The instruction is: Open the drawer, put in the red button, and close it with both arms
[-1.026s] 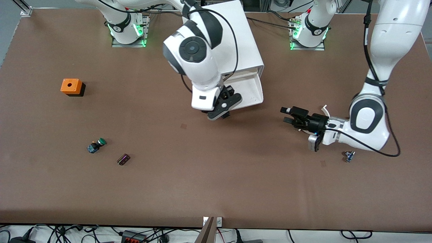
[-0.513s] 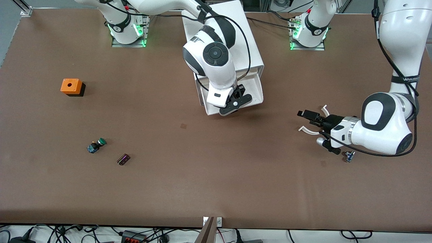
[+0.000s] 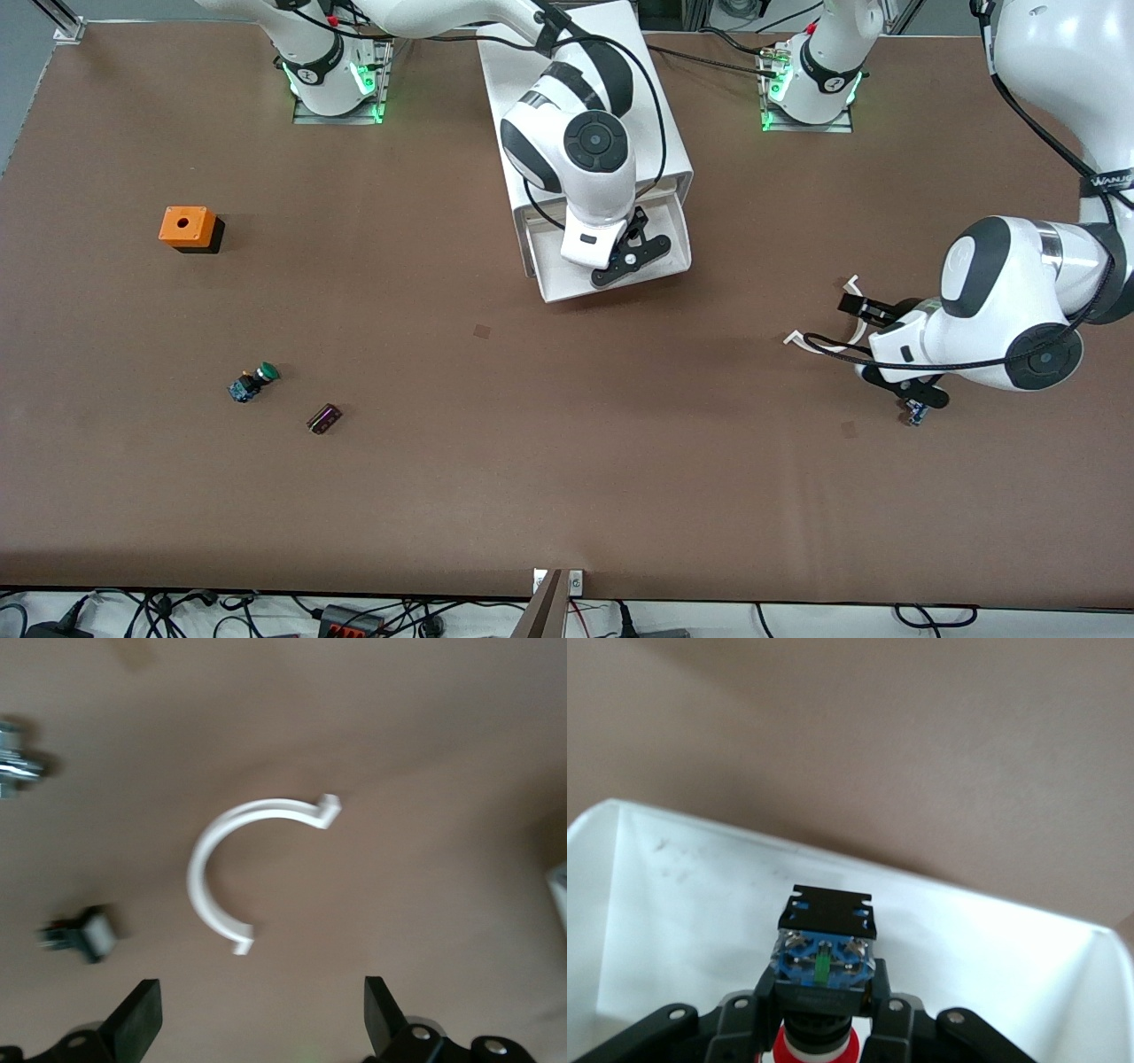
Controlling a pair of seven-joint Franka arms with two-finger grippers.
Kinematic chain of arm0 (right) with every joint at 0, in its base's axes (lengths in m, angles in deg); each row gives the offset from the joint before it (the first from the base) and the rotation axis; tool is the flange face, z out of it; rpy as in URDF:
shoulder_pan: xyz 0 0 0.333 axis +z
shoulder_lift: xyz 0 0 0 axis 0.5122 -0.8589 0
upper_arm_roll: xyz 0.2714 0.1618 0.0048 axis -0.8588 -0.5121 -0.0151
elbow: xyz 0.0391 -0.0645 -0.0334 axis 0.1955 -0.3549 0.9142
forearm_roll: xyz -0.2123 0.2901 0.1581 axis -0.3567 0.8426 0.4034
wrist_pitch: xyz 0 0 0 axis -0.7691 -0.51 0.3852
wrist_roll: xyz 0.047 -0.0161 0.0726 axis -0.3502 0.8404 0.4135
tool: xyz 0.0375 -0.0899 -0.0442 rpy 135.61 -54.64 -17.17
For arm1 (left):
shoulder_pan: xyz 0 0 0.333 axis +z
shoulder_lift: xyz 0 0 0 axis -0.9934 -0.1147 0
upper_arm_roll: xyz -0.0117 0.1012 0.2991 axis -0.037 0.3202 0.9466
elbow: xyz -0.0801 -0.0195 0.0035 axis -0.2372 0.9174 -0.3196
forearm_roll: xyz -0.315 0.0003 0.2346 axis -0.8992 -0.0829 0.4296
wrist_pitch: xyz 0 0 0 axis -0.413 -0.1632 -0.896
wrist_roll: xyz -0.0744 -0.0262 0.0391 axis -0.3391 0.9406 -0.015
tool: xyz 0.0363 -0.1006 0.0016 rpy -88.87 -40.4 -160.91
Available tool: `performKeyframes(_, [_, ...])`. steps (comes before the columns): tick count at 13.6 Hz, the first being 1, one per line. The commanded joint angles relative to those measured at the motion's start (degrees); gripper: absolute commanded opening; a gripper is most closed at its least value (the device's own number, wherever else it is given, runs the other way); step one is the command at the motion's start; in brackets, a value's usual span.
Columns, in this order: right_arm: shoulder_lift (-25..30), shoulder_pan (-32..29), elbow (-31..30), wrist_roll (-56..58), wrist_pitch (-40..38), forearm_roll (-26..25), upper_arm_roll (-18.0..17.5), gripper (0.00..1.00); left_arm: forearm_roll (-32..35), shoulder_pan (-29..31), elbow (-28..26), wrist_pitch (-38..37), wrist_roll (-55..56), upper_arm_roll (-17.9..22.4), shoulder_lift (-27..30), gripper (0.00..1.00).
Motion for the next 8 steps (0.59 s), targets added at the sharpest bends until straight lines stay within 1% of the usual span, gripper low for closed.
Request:
performKeyframes(1, [0.0,0.6,0.7,-0.8,-2.0,0.1,0.3,0.59,2.5,2.1,3.1,0.9,0.1,0.8,-4.8,1.00])
performKeyframes(2, [0.0,0.3,0.7,-0.8,-2.1,0.1,0.4,1.00,2.5,2.8,3.0,1.9,0.1,0.8,-5.7,1.00])
performKeyframes(4, [0.5,0.3,0.8,-1.6,-2.1,0.1,0.5,1.00,2.2,2.8,2.9,2.0,0.8,0.8,-6.2,1.00])
performKeyframes(6, [1.3,0.3,0.9,-6.3,-2.1,0.1,1.1,1.00,2.1,2.8,2.8,2.0,0.9,0.8,-6.2,1.00])
performKeyframes(8, [4.1,-2.5,0.9,-7.6,-2.1,0.0,1.3,1.00,2.0,2.8,2.8,2.0,1.0,0.8,-6.2,1.00])
